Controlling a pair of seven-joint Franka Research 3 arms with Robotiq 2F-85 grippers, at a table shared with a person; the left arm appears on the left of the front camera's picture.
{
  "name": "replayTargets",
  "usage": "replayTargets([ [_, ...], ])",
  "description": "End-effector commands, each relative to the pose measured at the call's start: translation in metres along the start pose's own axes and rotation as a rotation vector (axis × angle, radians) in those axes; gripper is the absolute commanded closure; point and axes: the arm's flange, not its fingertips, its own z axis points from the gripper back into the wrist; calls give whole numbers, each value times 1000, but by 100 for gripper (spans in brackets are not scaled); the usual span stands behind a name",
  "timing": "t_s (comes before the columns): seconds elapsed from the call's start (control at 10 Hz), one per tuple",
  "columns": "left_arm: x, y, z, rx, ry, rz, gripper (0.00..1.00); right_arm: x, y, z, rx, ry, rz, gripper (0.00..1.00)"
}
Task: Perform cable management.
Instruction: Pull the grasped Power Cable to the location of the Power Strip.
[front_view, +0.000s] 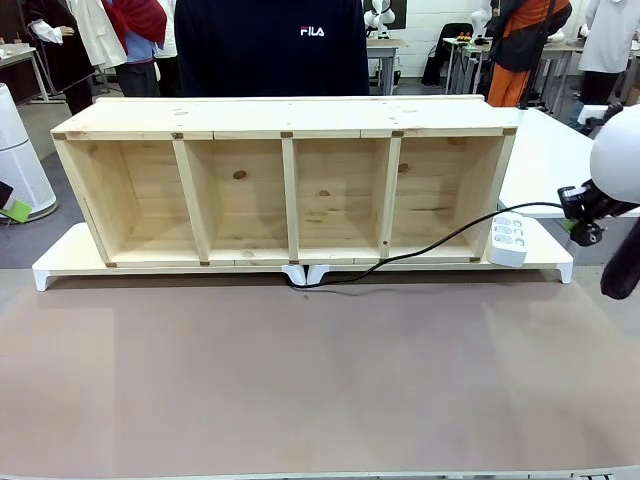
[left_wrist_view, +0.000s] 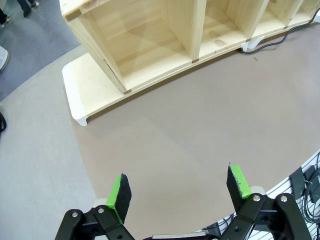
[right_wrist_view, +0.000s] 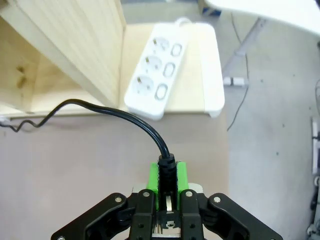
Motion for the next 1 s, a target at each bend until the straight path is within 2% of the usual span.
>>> replayTargets([
  [0.0,-2,0,1,-5,7,11,0,29,-1,-10,5,-41,21,83],
  [0.4,-2,0,1,-5,7,11,0,86,11,-21,15,-28,25,83],
  [0.9,-2,0,1,-5,7,11,0,126,12,-33,-9,-1,28,83],
])
